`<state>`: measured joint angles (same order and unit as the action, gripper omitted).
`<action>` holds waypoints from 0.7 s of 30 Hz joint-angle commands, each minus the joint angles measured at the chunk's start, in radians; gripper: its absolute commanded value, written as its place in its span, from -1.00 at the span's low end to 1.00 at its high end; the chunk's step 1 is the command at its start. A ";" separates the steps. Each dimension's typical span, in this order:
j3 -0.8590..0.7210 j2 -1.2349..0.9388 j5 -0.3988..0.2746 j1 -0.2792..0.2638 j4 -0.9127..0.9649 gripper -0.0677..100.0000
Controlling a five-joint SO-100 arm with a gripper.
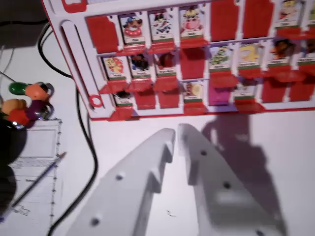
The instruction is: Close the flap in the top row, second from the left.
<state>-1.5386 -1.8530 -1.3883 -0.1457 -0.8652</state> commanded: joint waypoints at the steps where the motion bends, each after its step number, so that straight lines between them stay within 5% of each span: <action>1: 0.192 0.075 0.040 -0.029 -0.009 -1.00; 21: 0.646 0.623 0.137 -0.095 -0.043 -1.00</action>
<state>-1.0615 -1.2364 -1.2579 -0.2332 -0.9066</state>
